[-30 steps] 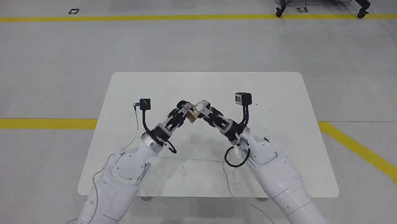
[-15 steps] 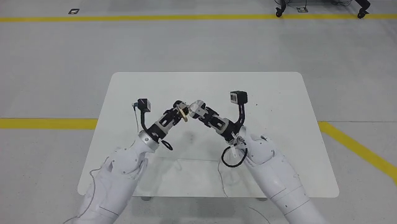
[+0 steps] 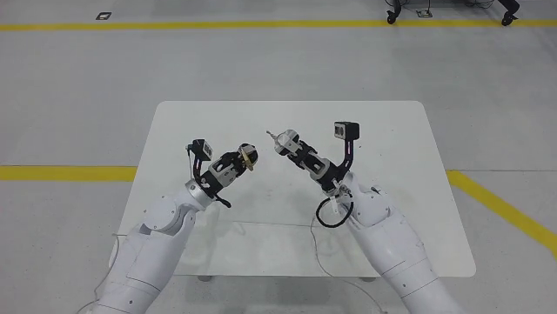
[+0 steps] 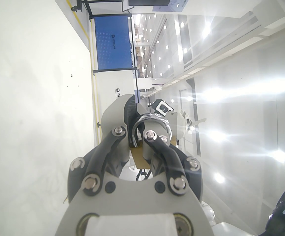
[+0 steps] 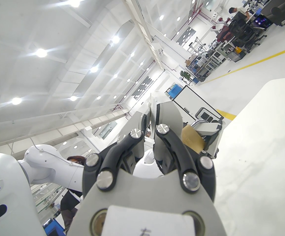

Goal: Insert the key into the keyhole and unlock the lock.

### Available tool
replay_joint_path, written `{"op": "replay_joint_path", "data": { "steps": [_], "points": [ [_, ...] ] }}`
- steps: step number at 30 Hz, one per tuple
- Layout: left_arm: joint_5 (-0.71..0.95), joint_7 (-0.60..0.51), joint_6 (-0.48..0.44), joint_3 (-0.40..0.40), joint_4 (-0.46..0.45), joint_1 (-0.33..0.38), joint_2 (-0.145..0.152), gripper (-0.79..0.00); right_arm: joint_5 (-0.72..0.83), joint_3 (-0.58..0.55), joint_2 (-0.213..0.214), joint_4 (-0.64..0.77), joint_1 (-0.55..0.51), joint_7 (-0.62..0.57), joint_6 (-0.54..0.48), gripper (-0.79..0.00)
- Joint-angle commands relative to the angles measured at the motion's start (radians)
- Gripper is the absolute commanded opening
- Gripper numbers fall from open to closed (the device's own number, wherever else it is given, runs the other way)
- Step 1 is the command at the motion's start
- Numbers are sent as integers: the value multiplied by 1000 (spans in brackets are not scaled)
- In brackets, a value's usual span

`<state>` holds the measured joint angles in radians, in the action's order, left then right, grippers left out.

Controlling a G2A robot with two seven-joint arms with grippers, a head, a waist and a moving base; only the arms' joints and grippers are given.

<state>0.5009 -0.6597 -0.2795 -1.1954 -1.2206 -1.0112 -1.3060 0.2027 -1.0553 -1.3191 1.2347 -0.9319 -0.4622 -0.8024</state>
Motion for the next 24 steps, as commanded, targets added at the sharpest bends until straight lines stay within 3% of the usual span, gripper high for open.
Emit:
{"op": "replay_joint_path", "data": {
  "steps": [1, 4, 7, 12, 17, 21, 24],
  "points": [
    [0, 0, 0, 0, 0, 0, 0, -785, 0, 0, 0, 0, 0, 0, 0, -785],
    [7, 26, -4, -2, -6, -11, -1, -785, 37, 16, -5, 19, -16, 12, 58, -785],
    [53, 71, -43, -1, 2, -18, -9, -785, 246, 41, -16, 77, -37, -6, 187, -785],
    [68, 81, -95, 33, 63, 29, -26, -785, 582, 10, -17, 150, -77, -77, 505, -785],
    [61, 104, -177, 79, 121, 83, -48, -785, 757, -45, -7, 256, -142, -48, 780, -785],
    [61, 141, -259, 118, 158, 117, -69, -785, 892, -83, -5, 353, -210, 1, 877, -785],
    [85, 143, -271, 133, 190, 134, -80, -785, 971, -106, -5, 405, -252, 27, 916, -785]
  ]
}}
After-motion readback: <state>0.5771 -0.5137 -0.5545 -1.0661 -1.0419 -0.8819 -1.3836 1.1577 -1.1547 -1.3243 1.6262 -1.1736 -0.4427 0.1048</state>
